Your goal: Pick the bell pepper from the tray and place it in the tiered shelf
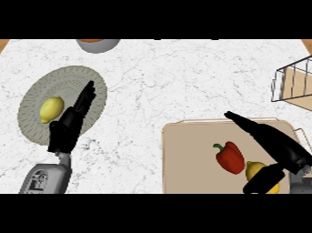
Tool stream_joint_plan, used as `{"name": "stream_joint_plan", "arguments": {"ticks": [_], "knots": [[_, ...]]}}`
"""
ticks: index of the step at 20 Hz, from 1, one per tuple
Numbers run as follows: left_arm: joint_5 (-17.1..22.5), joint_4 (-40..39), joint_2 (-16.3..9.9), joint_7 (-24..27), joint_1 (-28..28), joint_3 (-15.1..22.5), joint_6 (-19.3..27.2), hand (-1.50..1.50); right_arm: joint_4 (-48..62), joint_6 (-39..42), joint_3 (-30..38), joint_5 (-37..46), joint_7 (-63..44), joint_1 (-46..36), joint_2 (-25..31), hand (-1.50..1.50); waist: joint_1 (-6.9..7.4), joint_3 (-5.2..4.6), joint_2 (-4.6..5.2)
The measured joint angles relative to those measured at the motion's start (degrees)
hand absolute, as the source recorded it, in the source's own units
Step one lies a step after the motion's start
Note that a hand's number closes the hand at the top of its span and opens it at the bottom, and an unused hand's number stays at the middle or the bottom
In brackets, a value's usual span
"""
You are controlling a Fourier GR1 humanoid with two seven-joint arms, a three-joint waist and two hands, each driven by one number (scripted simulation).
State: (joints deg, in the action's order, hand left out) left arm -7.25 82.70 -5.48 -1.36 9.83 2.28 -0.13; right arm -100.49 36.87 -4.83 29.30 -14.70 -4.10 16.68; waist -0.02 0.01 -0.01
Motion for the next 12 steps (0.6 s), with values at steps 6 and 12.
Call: {"name": "stream_joint_plan", "arguments": {"ticks": [6, 12], "knots": [[-0.8, -0.2, 0.7, 1.1, -0.7, -0.1, -0.2, 0.00, 4.9, -1.7, -0.7, 3.3, 3.6, -1.2, -1.8, -1.50, 0.04, 0.00, 0.01], [-0.7, 0.3, 0.6, -0.2, -0.1, -1.1, -0.9, 0.00, 5.5, -2.0, -1.8, 5.9, 5.2, 0.3, -3.1, 1.50, 0.01, -0.02, -0.01]]}}
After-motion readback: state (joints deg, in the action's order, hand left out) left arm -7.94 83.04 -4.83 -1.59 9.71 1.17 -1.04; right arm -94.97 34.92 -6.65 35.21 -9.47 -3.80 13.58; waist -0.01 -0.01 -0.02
